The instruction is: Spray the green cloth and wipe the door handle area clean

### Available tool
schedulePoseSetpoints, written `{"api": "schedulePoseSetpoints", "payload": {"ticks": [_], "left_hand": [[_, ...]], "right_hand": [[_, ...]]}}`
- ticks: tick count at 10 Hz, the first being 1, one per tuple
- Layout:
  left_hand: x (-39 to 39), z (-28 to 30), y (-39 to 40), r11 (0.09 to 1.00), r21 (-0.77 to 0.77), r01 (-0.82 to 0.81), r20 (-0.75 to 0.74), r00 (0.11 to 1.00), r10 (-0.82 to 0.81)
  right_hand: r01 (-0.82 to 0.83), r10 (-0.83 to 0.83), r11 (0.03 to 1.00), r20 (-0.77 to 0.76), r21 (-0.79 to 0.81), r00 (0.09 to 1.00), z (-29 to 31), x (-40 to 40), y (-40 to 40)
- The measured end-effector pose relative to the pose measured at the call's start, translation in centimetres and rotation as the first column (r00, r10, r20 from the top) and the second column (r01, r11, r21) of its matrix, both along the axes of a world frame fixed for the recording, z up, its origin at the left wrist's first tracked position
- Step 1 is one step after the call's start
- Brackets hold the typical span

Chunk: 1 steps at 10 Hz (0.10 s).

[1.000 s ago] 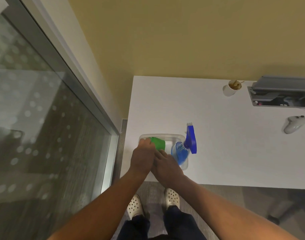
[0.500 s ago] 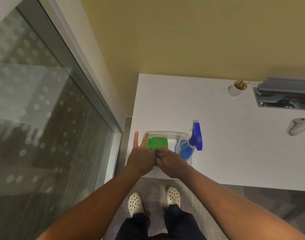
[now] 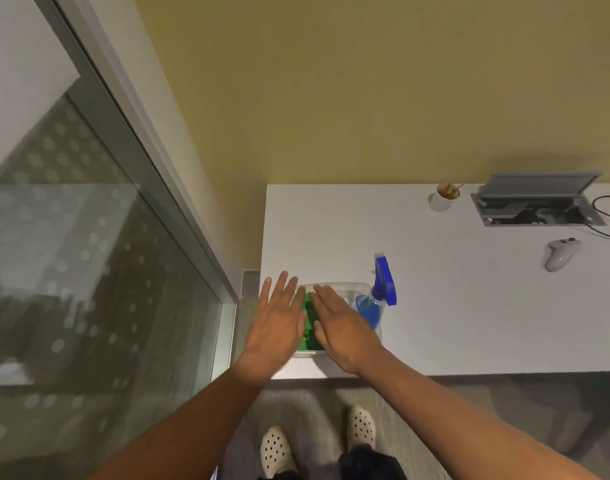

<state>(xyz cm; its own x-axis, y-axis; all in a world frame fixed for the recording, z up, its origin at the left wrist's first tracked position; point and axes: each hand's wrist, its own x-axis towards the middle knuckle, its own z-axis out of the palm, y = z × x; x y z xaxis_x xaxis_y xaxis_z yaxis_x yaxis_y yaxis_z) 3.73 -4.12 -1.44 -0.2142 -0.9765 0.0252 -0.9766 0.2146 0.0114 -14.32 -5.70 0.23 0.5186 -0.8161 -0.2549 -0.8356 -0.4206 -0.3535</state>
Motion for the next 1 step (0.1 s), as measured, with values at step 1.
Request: {"api": "schedulePoseSetpoints", "payload": {"ticks": [1], "left_hand": [[0.52,1.84,-0.17,0.992,-0.112,-0.063,-0.075,0.996,0.055]], "right_hand": [[0.086,-0.085,0.992,0.014,-0.091,0.996,2.4,0.3,0.09]]}}
